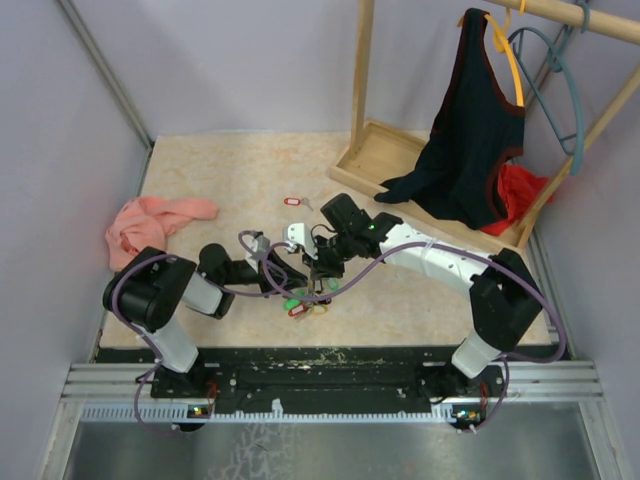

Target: Put the keys on the keyring

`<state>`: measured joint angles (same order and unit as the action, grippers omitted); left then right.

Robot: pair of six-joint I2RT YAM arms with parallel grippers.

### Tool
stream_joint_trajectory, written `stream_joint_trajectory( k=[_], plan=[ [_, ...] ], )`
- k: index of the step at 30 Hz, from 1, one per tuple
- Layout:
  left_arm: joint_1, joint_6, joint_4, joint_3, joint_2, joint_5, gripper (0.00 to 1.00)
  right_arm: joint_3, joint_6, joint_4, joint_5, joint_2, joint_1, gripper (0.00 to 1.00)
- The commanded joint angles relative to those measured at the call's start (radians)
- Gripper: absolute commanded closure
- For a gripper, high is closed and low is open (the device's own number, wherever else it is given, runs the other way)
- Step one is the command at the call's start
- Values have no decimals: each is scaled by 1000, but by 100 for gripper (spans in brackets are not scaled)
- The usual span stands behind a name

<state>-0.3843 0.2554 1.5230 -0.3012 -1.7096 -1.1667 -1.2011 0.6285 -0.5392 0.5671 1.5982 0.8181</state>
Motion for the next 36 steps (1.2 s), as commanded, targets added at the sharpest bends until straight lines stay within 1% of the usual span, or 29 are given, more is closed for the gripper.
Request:
stream_joint_trajectory(
  k=[1,8,13,16,17,18,22,24,26,32,36],
  plan=[
    [-11,-1,267,-24,-7,-32,75,-60,14,47,44,-5,16,100],
    [-19,7,267,-32,-23,-39,77,-63,13,52,52,-7,15,100],
    [-22,4,267,-31,-36,-41,86,-55,6,65,56,-18,15,100],
    [-23,2,267,-24,-40,-38,87,-44,-4,79,48,-28,15,100],
    [-24,3,267,-24,-40,-38,90,-41,-8,82,49,-30,15,100],
    [-23,5,267,-24,-39,-42,98,-39,-11,84,53,-30,16,100],
    [-23,-3,267,-15,-18,-37,100,-27,-40,92,51,-37,15,100],
    [-22,-11,267,-4,-6,-32,100,4,-74,128,29,-61,11,88],
    [-22,-13,267,4,-2,-31,100,48,-117,180,4,-108,5,82],
    [-22,-26,267,15,11,-29,100,216,-282,364,-118,-250,-34,73],
    [-21,-35,267,22,24,-24,100,291,-350,440,-137,-281,-51,69]
  ],
)
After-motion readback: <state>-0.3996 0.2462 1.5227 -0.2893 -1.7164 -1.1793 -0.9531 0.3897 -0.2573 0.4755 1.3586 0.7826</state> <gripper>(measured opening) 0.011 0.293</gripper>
